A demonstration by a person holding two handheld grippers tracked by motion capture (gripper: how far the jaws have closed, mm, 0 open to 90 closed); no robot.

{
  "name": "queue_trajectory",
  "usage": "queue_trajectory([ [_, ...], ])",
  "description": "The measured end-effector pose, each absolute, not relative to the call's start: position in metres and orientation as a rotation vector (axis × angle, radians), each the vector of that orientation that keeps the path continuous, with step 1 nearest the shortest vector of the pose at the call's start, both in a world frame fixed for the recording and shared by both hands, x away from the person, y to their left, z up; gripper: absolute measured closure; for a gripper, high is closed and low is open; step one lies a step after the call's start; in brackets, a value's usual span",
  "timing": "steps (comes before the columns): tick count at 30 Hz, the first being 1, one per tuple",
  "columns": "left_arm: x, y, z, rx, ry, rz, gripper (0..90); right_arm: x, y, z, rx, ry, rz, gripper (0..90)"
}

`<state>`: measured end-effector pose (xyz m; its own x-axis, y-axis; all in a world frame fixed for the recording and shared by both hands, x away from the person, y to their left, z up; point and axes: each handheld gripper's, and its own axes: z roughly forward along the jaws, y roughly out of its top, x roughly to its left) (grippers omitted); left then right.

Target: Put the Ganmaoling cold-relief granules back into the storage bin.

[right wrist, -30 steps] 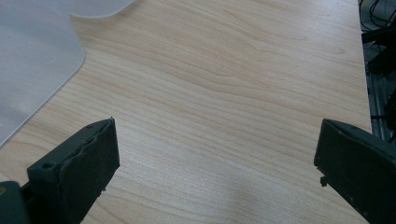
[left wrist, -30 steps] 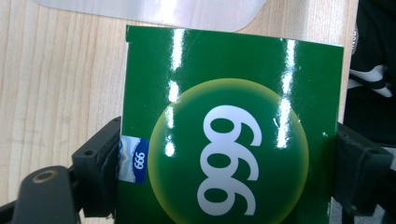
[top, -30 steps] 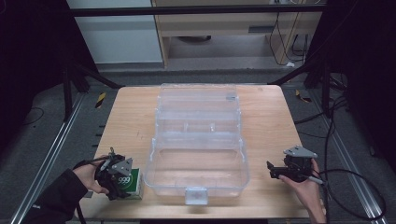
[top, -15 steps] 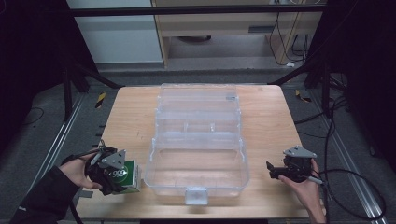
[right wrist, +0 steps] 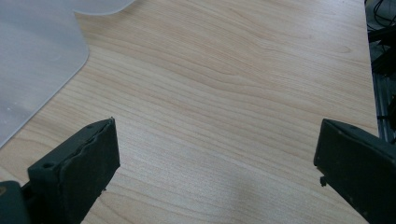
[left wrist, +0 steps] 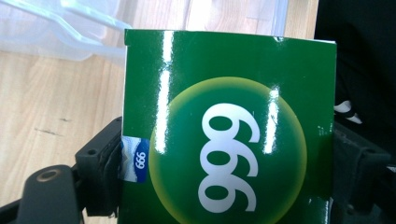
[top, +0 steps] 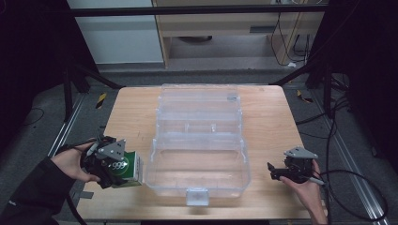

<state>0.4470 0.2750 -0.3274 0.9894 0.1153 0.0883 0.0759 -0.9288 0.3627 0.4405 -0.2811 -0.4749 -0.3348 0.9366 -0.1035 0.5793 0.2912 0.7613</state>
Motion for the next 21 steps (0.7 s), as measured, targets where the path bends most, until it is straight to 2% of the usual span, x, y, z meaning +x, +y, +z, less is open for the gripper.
queue_trajectory([
  [14,0.453,0.257,-0.305,2.755,0.105,0.167,14.7,0.441,-0.281,-0.475,1.348,2.019,0.846,0.7],
  [21,0.457,0.233,-0.299,2.747,0.056,0.159,14.8,0.441,-0.282,-0.476,1.352,2.022,0.843,0.7],
])
